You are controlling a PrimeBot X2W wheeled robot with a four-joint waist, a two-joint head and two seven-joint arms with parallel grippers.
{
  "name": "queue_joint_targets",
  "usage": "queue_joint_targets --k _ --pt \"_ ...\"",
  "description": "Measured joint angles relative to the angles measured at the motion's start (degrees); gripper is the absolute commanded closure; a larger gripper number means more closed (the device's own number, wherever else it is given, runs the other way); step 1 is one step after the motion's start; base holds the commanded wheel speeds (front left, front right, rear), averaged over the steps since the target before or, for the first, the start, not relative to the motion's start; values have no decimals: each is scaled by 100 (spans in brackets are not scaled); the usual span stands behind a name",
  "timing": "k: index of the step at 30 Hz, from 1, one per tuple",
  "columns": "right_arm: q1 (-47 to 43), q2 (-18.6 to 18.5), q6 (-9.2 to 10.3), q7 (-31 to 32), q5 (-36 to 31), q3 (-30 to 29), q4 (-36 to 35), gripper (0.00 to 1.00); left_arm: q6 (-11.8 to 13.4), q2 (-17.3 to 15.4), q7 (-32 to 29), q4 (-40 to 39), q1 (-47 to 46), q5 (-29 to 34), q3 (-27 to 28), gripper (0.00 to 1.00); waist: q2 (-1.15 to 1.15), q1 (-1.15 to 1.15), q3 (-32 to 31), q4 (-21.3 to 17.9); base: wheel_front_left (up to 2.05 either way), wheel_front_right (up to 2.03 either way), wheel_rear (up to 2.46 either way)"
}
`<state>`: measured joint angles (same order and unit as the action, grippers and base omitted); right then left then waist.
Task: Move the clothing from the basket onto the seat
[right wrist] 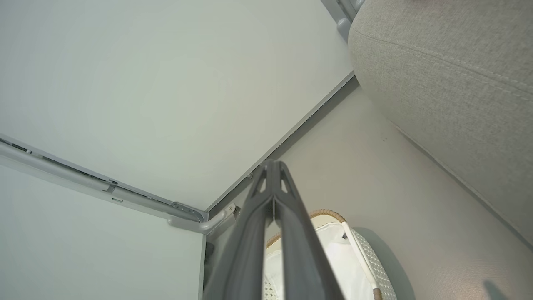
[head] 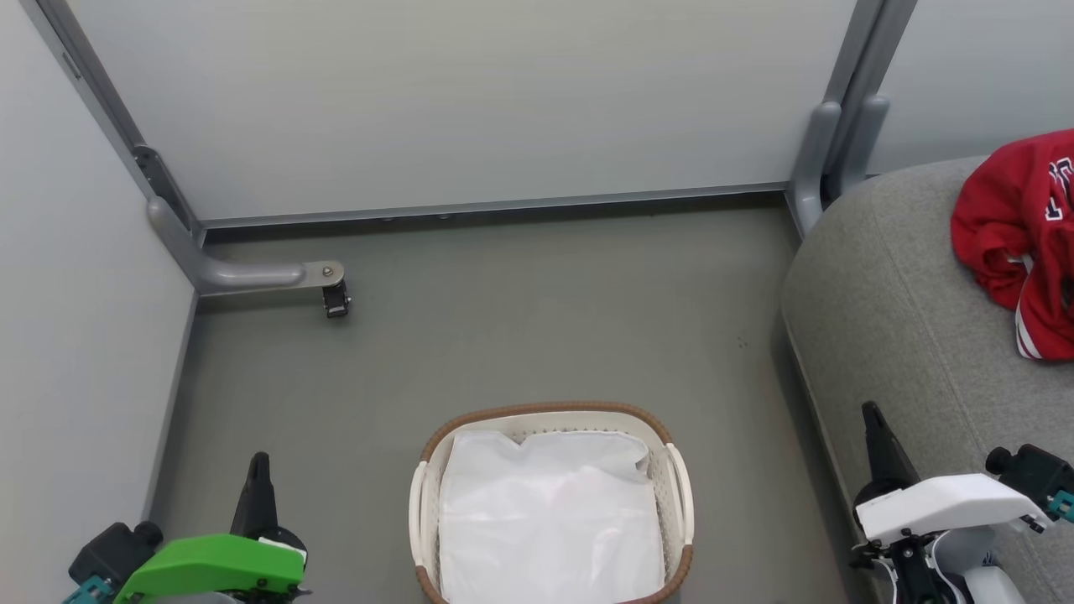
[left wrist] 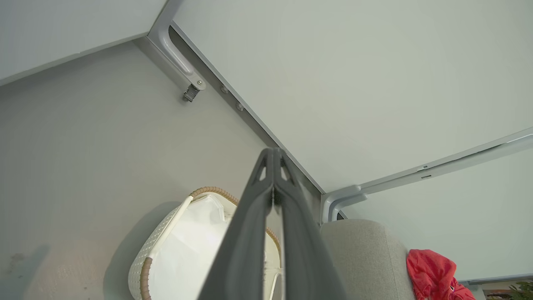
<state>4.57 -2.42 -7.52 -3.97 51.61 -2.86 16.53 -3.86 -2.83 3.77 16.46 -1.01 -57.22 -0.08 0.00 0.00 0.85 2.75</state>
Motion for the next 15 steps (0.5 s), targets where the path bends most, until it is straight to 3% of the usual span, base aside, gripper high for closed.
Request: queue_joint_targets --k 15 --pt "62 -9 0 277 1046 -87 -64 100 -101 1 -269 -73 -120 -891 172 100 0 0 -13 -55 0 0 0"
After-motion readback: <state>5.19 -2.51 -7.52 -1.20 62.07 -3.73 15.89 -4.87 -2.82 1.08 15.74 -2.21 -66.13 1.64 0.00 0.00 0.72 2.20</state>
